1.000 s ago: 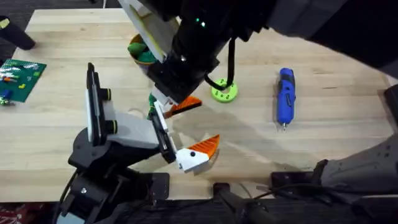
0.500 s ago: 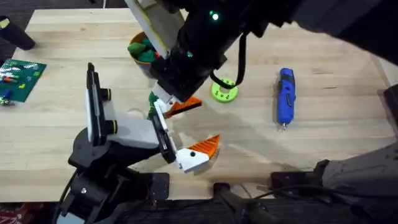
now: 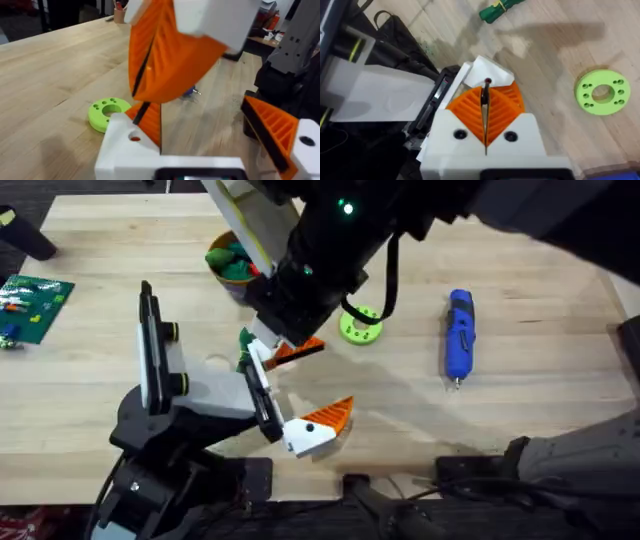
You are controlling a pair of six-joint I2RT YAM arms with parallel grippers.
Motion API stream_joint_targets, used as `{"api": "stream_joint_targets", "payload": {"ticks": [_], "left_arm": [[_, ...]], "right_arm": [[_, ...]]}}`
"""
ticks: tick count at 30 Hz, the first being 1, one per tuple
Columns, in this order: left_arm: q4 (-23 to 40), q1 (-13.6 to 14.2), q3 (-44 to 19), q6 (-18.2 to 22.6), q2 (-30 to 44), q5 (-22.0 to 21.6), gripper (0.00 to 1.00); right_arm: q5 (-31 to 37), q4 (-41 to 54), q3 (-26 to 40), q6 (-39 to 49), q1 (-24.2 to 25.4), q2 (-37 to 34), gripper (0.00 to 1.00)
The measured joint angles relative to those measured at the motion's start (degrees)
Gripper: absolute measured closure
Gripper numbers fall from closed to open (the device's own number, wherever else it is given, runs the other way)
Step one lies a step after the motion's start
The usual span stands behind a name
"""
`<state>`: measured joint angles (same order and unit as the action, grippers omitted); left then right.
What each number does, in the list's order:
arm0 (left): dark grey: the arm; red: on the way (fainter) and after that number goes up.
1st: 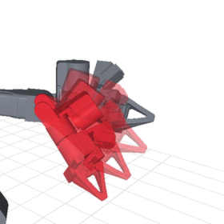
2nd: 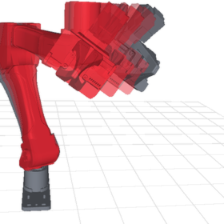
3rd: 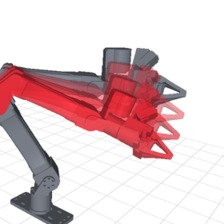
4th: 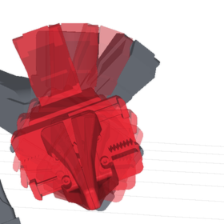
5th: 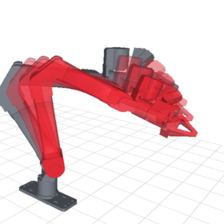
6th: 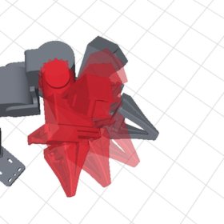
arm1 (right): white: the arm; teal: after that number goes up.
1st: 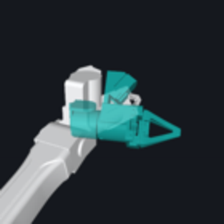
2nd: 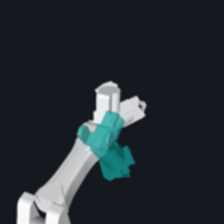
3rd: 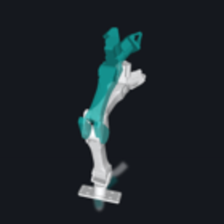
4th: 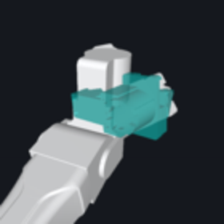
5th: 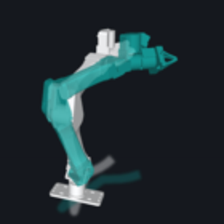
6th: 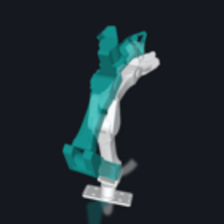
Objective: Pick up the gripper from the table and insert it into the empty holder that is missing its gripper. Then pick up a screw, insert it into the mounting hole, and use the screwdriver to tighten it. Finally, clean up the table by picking up the vegetable and placing it into the bucket.
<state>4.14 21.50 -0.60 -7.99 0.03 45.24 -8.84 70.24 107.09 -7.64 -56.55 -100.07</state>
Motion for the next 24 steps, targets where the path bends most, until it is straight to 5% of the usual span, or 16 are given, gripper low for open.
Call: {"api": "stream_joint_targets", "payload": {"ticks": [24], "left_arm": [[0.0,0.0,0.0,0.0,0.0,0.0,0.018]], "right_arm": [[0.0,0.5,0.0,0.0,0.0,-0.5,0.993]]}}
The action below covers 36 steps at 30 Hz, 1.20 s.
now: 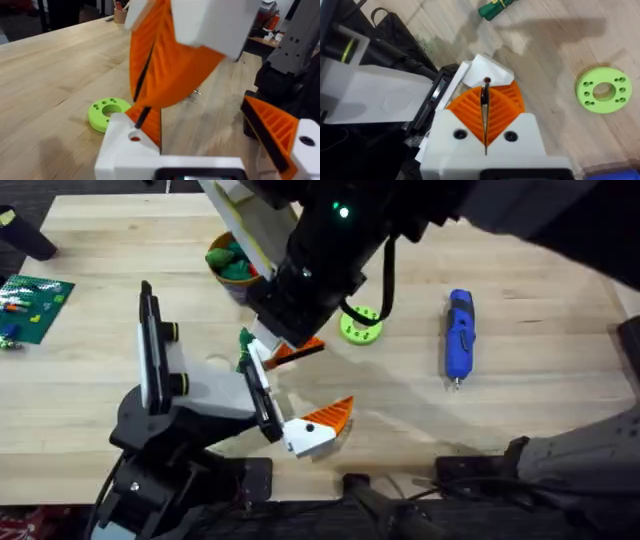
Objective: Pick up the gripper from the table and insert it into the empty holder that is missing its gripper. Then pick up a screw, insert it into the mounting hole, and use the screwdriver to tighten it. Finally, clean up the table by picking up the vegetable and placing it into the bucket.
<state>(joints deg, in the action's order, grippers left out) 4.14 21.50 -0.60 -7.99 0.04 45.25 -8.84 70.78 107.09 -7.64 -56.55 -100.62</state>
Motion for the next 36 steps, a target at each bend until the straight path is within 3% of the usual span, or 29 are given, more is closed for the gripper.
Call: {"api": "stream_joint_targets", "payload": {"ticks": [36], "left_arm": [[0.0,0.0,0.0,-1.1,0.3,-0.5,0.018]], "right_arm": [[-0.2,-3.0,0.0,0.0,0.0,-3.0,0.993]]}}
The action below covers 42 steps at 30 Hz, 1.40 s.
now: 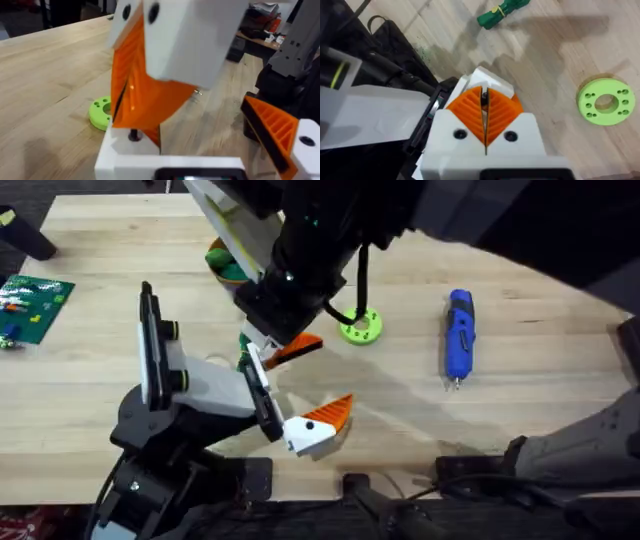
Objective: Pick up the gripper from the table and insert it into the empty holder that is missing its gripper. Then pick up a screw, insert it into the mounting hole, and use the screwdriver to tighten it. Finally, clean up the table by picking up the vegetable and placing it into the bucket.
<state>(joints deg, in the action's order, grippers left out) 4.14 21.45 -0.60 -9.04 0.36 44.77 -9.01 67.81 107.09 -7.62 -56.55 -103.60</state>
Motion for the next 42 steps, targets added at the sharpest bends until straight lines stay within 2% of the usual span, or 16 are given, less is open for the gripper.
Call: {"api": "stream_joint_targets", "payload": {"ticks": [42], "left_arm": [[0.0,0.0,0.0,0.2,0.0,0.3,0.018]], "right_arm": [[0.2,0.8,0.8,0.0,0.1,1.1,0.993]]}}
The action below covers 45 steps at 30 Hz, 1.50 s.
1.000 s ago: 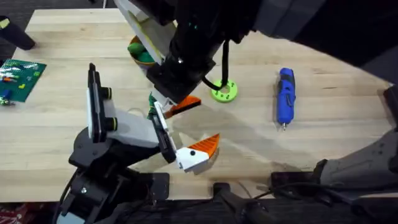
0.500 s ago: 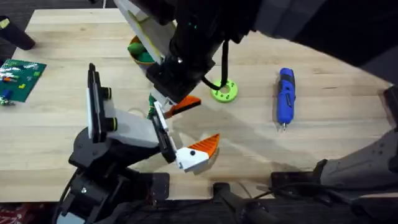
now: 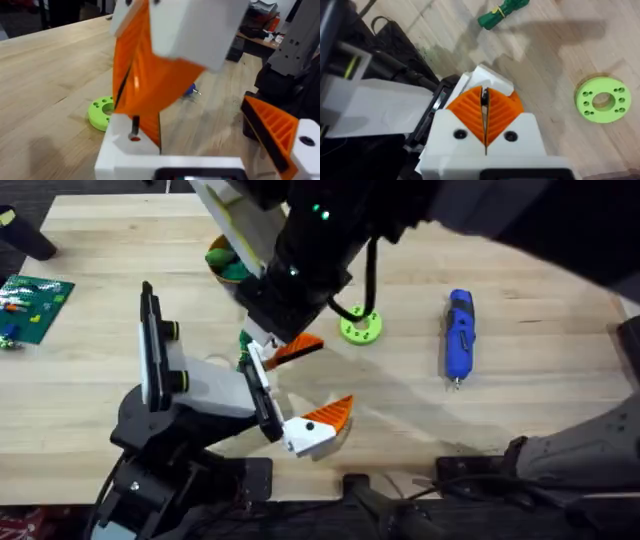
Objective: Pick up the gripper from the table and insert it into the empty holder that is missing its gripper. Then pick up a screw, insert it into the mounting hole, and use the screwdriver to tighten it. Finally, clean up the table by picking up the vegetable and placing it into the bucket.
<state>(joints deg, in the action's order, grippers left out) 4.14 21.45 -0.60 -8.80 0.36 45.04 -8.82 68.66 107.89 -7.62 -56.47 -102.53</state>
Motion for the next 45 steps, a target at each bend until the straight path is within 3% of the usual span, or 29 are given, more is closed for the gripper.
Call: {"api": "stream_joint_targets", "payload": {"ticks": [19,45], "left_arm": [[0.0,0.0,0.0,0.0,0.0,0.0,0.018],[0.0,0.0,0.0,0.0,0.0,0.0,0.018]], "right_arm": [[0.0,1.2,0.8,0.0,0.0,3.5,0.993],[0.0,1.6,0.9,0.0,-0.4,-0.3,0.993]]}}
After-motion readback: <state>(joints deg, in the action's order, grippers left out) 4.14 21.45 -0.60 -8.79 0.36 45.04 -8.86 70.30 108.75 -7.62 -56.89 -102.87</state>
